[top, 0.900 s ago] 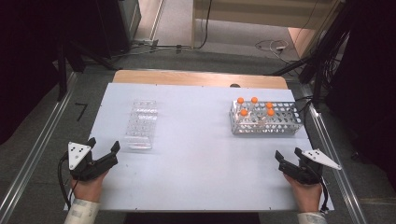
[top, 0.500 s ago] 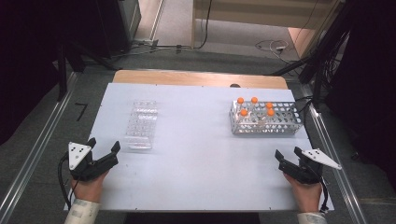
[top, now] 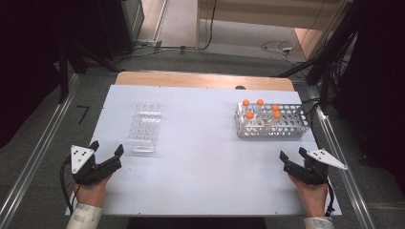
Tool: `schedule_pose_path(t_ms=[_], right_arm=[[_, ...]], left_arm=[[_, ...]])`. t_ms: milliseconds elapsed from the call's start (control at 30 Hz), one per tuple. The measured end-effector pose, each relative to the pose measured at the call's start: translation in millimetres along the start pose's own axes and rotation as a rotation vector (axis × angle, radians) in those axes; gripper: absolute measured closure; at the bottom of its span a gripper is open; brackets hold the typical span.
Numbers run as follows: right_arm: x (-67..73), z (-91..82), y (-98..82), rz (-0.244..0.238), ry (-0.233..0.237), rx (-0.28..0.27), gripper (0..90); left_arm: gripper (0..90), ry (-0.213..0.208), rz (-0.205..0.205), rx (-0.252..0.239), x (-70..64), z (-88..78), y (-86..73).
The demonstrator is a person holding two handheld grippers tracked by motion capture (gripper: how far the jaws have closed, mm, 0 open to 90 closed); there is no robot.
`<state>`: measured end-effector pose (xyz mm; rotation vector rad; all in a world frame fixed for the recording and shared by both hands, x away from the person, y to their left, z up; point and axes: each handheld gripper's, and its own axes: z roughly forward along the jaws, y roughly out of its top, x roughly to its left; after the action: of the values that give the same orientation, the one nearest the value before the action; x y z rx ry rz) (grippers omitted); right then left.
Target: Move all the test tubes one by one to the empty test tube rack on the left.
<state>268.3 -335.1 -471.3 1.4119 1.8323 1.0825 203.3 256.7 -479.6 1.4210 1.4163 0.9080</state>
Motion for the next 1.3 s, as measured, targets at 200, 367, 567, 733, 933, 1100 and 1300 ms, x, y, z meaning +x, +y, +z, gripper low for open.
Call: schedule_pose_path(t_ms=[200, 367, 567, 733, 933, 1100, 1300], right_arm=[[4.2, 4.3, 7.5, -0.016, -0.001, -0.013, 22.1], [4.3, 7.6, 13.3, -0.015, 0.009, -0.024, 22.1], [4.8, 9.5, 19.1, -0.009, 0.011, -0.033, 22.3], [7.8, 16.4, 26.0, -0.016, 0.001, -0.037, 22.3], [8.9, 24.6, 33.1, -0.018, -0.006, -0.037, 22.7], [7.7, 29.9, 39.3, -0.018, -0.005, -0.044, 25.0], [8.7, 38.9, 45.8, -0.031, -0.004, -0.048, 30.0]], left_arm=[[16.3, -0.002, 0.0, -0.001, -0.3, 0.1, -0.1], [16.3, -0.001, 0.002, 0.002, -1.1, 0.4, -0.1], [16.3, -0.007, 0.006, 0.0, -1.5, 0.9, 0.1], [16.3, -0.005, 0.005, -0.001, -1.7, 0.8, 0.1], [16.3, -0.002, 0.003, -0.002, -1.5, 0.2, 0.2], [16.3, -0.004, 0.004, -0.001, -1.8, 0.5, 0.1], [16.3, -0.005, 0.003, -0.001, -1.5, 0.8, 0.0]])
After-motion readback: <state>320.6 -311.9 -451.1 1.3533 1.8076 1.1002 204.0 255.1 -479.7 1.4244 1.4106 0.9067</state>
